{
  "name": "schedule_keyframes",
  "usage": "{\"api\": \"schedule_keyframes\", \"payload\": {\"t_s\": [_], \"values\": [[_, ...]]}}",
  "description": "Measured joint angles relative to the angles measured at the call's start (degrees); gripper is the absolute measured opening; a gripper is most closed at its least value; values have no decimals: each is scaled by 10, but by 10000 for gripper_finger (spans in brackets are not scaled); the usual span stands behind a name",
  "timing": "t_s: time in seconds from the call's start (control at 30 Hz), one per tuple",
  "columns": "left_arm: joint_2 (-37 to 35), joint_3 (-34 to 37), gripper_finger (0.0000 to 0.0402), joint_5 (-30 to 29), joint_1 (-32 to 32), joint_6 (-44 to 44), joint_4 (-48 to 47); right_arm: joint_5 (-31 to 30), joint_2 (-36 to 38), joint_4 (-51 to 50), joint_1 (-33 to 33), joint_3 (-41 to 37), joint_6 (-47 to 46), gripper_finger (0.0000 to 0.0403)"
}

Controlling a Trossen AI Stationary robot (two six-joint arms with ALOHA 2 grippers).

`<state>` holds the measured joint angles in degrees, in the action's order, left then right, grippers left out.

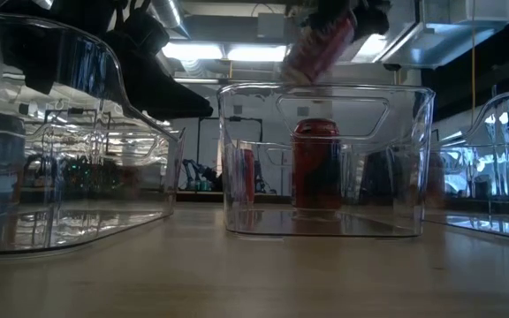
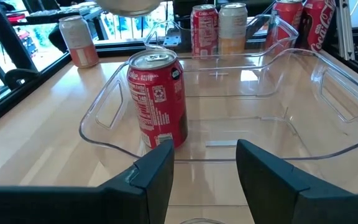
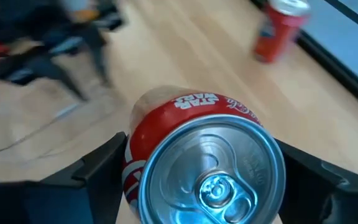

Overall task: Sort soda cans
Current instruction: Put the top right red white soda can into the center transparent bin

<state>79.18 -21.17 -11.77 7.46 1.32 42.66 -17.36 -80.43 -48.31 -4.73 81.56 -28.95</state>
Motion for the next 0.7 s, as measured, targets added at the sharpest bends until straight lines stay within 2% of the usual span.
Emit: {"api": "schedule_keyframes", "payload": {"t_s": [0.23,0.47,0.7], "values": [[0,0,164,0,0,1,4,36,-43,57,-67,0,39,309],[0,0,164,0,0,2,3,45,-106,46,-100,0,62,309],[0,0,164,0,0,4,2,45,-149,-2,-104,0,65,309]]}}
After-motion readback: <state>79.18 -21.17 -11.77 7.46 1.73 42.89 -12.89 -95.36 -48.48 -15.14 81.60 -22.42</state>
